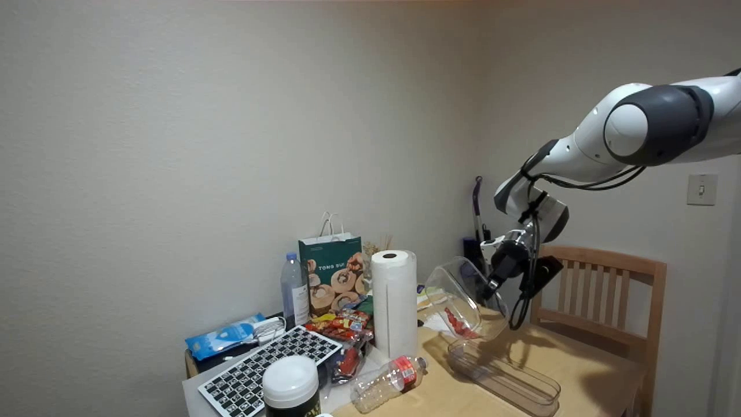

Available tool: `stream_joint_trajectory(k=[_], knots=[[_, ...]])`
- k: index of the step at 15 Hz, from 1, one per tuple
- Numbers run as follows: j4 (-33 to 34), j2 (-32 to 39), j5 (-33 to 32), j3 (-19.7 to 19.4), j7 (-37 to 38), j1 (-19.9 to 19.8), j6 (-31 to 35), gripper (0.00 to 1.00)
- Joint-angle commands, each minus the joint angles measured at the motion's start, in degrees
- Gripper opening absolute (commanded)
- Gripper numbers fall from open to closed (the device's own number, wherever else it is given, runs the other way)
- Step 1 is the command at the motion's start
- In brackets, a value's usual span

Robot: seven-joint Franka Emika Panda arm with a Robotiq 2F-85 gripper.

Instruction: Pour the contents from the container on the left to the container on the right

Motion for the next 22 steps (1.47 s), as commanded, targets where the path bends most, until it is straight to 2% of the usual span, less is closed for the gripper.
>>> stream_joint_trajectory(k=[1,4,6,7,8,9,11,14,22], knots=[[1.19,1.28,3.64,0.06,-0.47,-2.93,-3.11,0.06],[1.67,2.72,6.79,0.46,-0.67,-4.19,-4.46,0.06],[2.91,3.73,6.7,0.38,0.43,-3.74,-6.31,0.06],[2.84,3.69,6.87,-0.02,3.34,-2.98,-6.42,0.06],[0.69,1.59,6.21,-1.7,7.39,-0.36,-2.21,0.06],[1.42,3.15,5.95,-1.01,2.47,-2.2,-4.12,0.07],[1.57,3.12,5.83,-1.41,5.21,-0.86,-3.27,0.05],[3.16,5.64,7.22,-0.02,2.53,-2.59,-7.7,0.06],[5.77,10.32,11.01,-0.05,0.35,-5.3,-12.36,0.06]])
